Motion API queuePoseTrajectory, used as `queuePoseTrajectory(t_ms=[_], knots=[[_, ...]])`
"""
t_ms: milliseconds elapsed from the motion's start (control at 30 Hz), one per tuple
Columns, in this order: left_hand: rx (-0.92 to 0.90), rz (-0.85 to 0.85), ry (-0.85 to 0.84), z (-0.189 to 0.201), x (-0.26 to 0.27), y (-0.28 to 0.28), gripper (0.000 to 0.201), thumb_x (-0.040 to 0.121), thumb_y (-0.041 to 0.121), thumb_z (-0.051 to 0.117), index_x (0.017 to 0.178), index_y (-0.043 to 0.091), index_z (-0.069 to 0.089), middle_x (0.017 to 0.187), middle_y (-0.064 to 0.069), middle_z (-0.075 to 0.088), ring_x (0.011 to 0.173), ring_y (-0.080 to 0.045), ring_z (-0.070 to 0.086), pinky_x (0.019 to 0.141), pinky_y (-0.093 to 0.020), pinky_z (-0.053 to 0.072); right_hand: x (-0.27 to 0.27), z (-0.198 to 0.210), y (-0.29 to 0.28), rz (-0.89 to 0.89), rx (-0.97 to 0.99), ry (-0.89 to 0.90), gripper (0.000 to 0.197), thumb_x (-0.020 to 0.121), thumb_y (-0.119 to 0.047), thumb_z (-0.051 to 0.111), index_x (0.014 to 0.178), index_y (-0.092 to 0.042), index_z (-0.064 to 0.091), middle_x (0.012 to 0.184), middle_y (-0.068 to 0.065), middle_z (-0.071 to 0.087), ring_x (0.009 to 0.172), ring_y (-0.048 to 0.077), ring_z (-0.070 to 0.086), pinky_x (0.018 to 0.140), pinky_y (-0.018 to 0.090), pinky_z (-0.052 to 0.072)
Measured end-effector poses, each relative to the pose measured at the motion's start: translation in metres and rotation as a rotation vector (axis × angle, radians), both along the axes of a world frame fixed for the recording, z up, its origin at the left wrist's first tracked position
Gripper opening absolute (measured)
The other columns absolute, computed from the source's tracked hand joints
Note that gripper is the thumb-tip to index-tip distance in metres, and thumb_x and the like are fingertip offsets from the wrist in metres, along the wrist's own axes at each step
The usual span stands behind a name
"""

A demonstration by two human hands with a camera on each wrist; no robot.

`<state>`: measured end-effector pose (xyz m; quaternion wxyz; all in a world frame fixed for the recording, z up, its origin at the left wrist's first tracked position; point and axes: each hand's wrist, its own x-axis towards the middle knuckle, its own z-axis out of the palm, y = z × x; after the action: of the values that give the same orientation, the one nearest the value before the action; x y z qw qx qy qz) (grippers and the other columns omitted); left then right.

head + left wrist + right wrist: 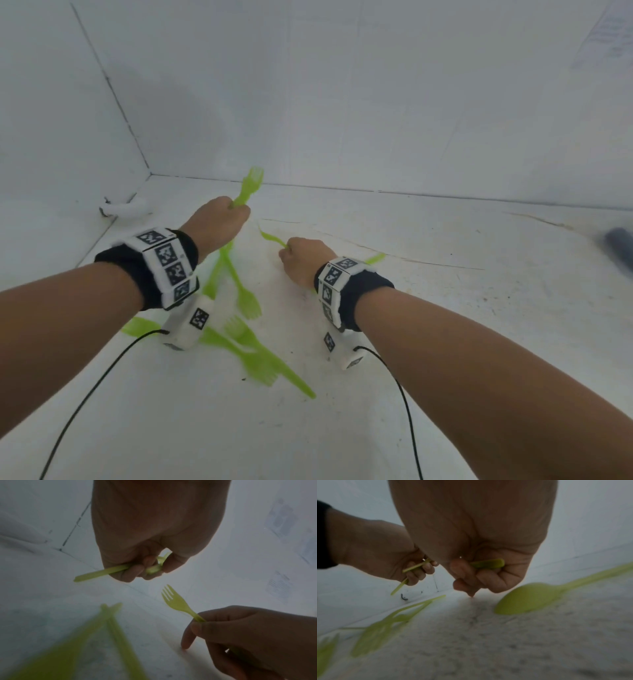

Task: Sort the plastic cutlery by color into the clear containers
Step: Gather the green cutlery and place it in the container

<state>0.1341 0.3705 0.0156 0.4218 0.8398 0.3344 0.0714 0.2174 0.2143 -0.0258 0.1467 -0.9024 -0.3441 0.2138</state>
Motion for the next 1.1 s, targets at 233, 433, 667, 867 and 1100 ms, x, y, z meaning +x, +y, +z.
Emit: queuePoseTrajectory(t_ms=[233, 433, 667, 867, 1100], knots=[[0.026, -0.090, 0.166, -0.003, -0.058, 0.021, 0.013, 0.101, 0.022, 0.044, 0.099, 0.010, 0.048, 0.090, -0.013, 0.064, 0.075, -0.023, 0.052, 0.067, -0.035, 0.040, -0.030, -0.002, 0.016, 0.163, 0.004, -0.012, 0.036, 0.102, -0.045, 0.049, 0.124, -0.017, 0.054, 0.119, 0.006, 0.060, 0.101, 0.029, 0.058, 0.077, 0.034, 0.042], [0.206, -0.132, 0.336, 0.005, -0.098, 0.024, 0.019, 0.101, 0.031, 0.048, 0.094, 0.014, 0.051, 0.094, -0.007, 0.058, 0.080, -0.022, 0.049, 0.069, -0.036, 0.036, -0.037, -0.008, 0.023, 0.178, -0.041, -0.047, 0.019, 0.100, -0.029, 0.050, 0.115, -0.017, 0.050, 0.111, 0.007, 0.061, 0.090, 0.028, 0.058, 0.077, 0.036, 0.049], [0.349, -0.298, 0.559, 0.009, -0.139, 0.023, 0.018, 0.093, 0.040, 0.066, 0.099, 0.024, 0.058, 0.098, 0.005, 0.059, 0.086, -0.012, 0.055, 0.071, -0.032, 0.042, -0.045, -0.001, 0.033, 0.088, 0.045, -0.022, 0.029, 0.102, -0.035, 0.043, 0.119, -0.013, 0.050, 0.118, 0.011, 0.062, 0.098, 0.032, 0.058, 0.079, 0.036, 0.045], [0.290, -0.288, 0.640, -0.007, -0.165, 0.007, 0.052, 0.093, 0.056, 0.062, 0.123, 0.020, 0.042, 0.092, 0.002, 0.069, 0.081, -0.013, 0.064, 0.076, -0.033, 0.049, -0.061, -0.004, 0.040, 0.212, -0.021, -0.059, 0.034, 0.097, -0.044, 0.057, 0.121, -0.021, 0.049, 0.110, 0.003, 0.058, 0.096, 0.028, 0.060, 0.076, 0.035, 0.046], [0.338, -0.268, 0.594, -0.022, -0.159, -0.005, 0.042, 0.101, 0.050, 0.051, 0.115, 0.014, 0.036, 0.114, -0.011, 0.058, 0.093, -0.027, 0.050, 0.076, -0.033, 0.038, -0.049, -0.004, 0.047, 0.142, -0.105, -0.123, 0.026, 0.092, -0.042, 0.057, 0.101, -0.017, 0.058, 0.103, 0.003, 0.061, 0.092, 0.026, 0.061, 0.071, 0.030, 0.044]])
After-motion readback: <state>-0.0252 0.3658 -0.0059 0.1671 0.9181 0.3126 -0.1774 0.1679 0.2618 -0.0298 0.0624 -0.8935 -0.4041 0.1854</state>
